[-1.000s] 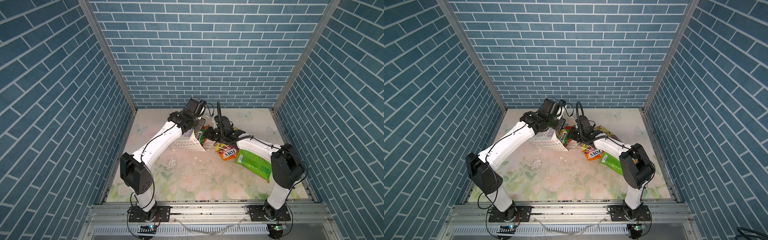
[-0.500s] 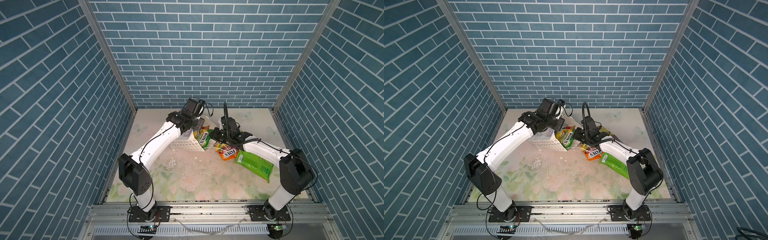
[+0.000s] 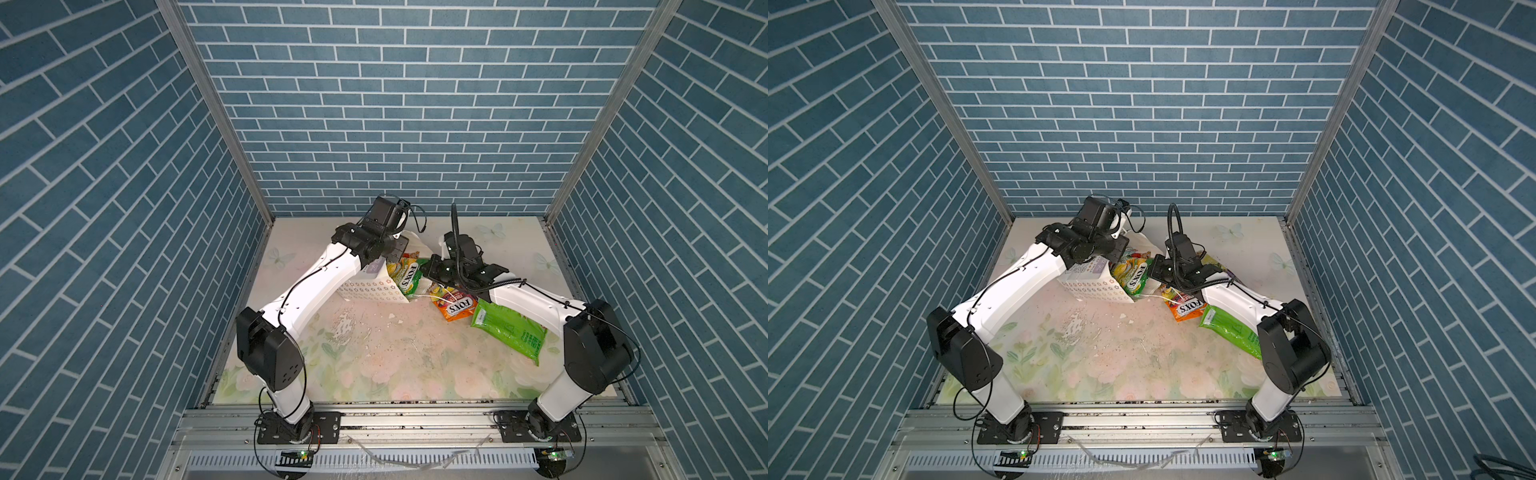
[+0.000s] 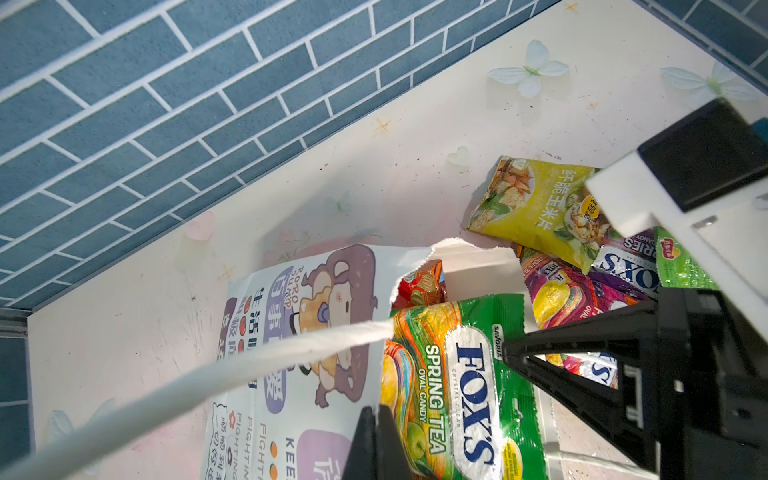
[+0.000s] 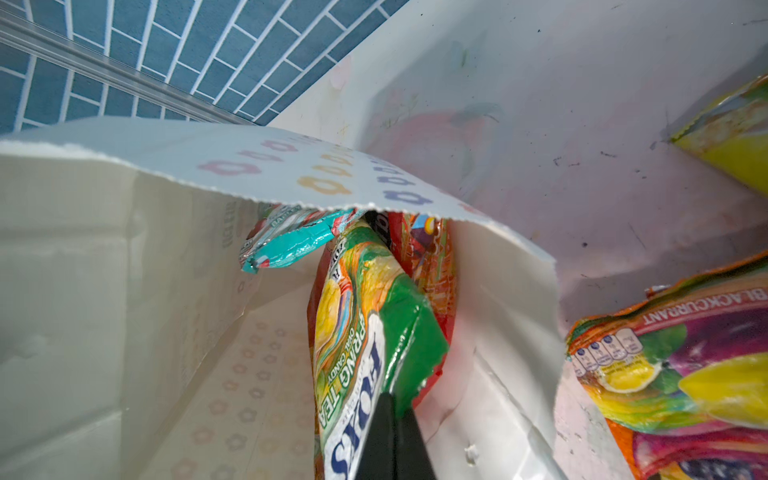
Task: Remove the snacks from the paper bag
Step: 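Lift the green Fox's packet up out of the bag with the right gripper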
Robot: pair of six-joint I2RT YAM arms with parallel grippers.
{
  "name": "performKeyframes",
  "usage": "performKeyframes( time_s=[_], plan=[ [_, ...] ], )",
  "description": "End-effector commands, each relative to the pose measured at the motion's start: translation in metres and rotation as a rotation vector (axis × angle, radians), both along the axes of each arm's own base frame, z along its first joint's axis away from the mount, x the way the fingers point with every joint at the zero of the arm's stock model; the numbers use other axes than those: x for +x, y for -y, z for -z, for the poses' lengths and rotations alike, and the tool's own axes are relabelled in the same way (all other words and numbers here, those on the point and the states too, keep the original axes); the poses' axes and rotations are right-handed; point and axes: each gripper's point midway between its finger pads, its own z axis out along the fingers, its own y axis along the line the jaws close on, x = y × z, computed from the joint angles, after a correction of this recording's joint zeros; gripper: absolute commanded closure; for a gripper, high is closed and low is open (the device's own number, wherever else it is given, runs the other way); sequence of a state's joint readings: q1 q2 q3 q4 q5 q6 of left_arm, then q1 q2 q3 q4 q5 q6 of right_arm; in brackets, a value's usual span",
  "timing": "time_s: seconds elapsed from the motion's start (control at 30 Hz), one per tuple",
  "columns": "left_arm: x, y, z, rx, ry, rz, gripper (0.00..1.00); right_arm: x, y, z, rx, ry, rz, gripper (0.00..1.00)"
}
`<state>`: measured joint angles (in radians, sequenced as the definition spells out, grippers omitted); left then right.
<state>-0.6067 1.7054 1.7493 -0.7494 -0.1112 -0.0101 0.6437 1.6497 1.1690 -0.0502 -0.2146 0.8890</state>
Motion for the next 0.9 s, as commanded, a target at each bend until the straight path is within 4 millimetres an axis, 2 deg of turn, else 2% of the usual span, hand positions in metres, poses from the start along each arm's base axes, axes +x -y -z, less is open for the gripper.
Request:
performKeyframes(
  time_s=[0.0,0.27,0.57,0.87],
  plan=[
    [0.0,-0.001,-0.027,-0.05,0.067,0.006,1.0,0.002,-0.003,-0.006,0.019,0.032,-0.03,0.92],
    [0.003,0.002,-0.03,-0.057,0.072,0.013,1.0,-0.003,-0.014,0.005,0.046,-0.016,-0.056,0.73],
    [0.005,0.008,-0.033,-0.077,0.075,0.024,1.0,-0.017,-0.029,0.014,0.049,-0.06,-0.102,0.71],
    [0.007,0.011,-0.039,-0.09,0.089,0.033,1.0,-0.027,-0.033,0.02,0.032,-0.118,-0.137,0.71]
  ],
)
